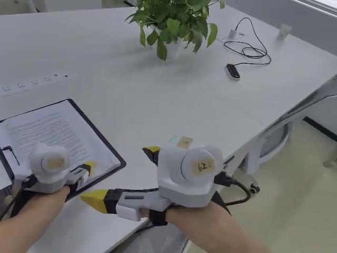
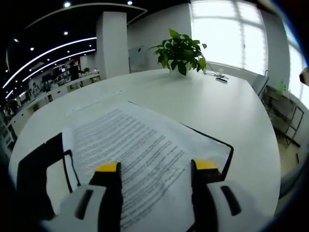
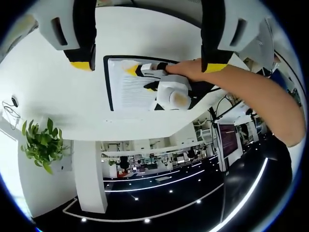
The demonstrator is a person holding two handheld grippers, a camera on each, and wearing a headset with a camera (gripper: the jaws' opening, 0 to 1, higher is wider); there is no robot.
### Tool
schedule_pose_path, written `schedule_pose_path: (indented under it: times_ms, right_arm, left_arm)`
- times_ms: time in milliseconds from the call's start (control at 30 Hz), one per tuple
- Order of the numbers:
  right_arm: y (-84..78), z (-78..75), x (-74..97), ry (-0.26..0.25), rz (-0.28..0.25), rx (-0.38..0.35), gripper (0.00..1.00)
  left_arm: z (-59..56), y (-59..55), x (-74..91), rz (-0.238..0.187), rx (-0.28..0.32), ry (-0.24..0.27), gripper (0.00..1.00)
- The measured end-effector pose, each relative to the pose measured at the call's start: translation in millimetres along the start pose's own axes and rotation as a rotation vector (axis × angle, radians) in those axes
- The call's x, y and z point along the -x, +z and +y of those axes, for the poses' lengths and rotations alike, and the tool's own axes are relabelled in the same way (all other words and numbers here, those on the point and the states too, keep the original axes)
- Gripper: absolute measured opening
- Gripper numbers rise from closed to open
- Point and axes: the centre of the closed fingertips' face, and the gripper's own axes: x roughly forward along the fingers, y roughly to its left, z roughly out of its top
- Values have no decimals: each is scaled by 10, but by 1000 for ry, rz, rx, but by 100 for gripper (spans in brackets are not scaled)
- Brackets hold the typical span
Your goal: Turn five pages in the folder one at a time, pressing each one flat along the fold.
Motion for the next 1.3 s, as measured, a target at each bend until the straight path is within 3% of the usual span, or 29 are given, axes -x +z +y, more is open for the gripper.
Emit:
schedule_pose_path:
  times_ms: [67, 200, 267, 367, 433, 500, 833, 1200, 1300]
  right_arm:
    - [0, -1, -11, -1, 2, -2, 90]
    - [3, 3, -68, 1, 9, 0, 89]
    - [-5, -2, -103, 2, 18, 3, 88]
    - [-12, -26, -159, 4, 29, -6, 88]
    - [-18, -53, -207, 0, 40, -23, 86]
    - [-13, -74, -250, -1, 40, -42, 86]
    - [-67, -361, -639, -61, 70, -210, 74]
    - [-461, -690, -1092, -138, 174, -314, 53]
    - [-534, -775, -1163, -162, 186, -311, 44]
  left_arm:
    - [-4, -9, 7, -5, -1, 0, 52]
    - [-83, -6, 20, -22, -31, -34, 32]
    - [-93, -5, 14, -20, -28, -32, 29]
    - [-65, 0, 15, -20, -26, -22, 25]
    - [-27, -11, 20, -13, -34, -16, 13]
    - [-34, -10, 18, -18, -51, -27, 13]
    - [-45, -24, -4, -18, -24, -49, 6]
    - [-21, -40, -57, -23, -4, -56, 6]
    - [-15, -47, -69, -22, 2, -58, 6]
